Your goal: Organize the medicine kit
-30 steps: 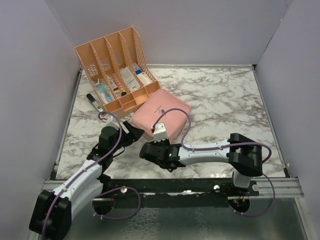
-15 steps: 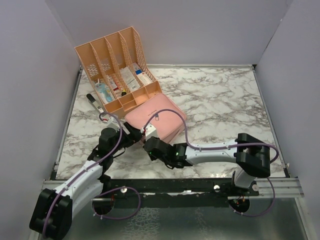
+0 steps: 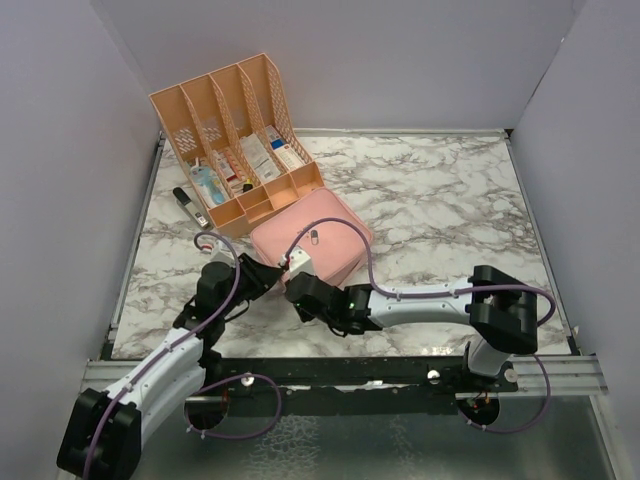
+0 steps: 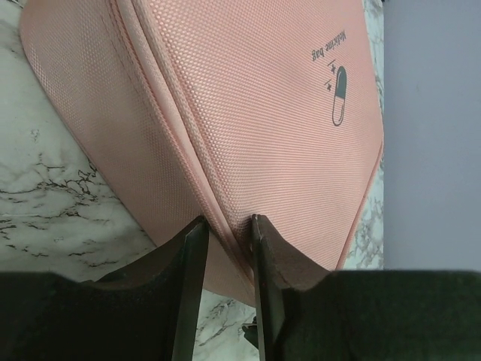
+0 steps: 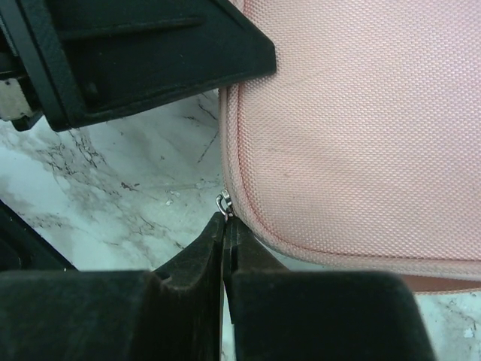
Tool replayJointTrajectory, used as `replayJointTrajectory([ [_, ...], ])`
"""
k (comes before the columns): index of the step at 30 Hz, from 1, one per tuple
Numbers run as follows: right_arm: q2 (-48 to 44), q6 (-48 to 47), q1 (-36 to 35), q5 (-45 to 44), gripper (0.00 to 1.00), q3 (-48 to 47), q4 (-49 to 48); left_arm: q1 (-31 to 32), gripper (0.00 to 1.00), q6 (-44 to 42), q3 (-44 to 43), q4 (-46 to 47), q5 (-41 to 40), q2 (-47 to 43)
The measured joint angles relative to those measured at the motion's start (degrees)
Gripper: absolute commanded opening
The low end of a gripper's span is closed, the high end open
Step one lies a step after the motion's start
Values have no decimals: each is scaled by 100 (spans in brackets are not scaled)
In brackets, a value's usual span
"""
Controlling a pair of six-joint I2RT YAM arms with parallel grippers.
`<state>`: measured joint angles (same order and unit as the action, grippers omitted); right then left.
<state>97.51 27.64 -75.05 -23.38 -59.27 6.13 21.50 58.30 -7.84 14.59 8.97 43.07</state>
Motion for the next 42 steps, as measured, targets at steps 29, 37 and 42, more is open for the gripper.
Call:
replayJointTrajectory([
  [29,-271,1274,50,-726,1,-317,1980,87,0,-24,-398,-529,-129,197],
  [37,-570,1158,461,-844,1,-17,2085,92,0,-146,-481,-649,-138,210],
  [42,-728,946,870,-844,1,186,2017,92,0,-240,-514,-662,-136,243],
])
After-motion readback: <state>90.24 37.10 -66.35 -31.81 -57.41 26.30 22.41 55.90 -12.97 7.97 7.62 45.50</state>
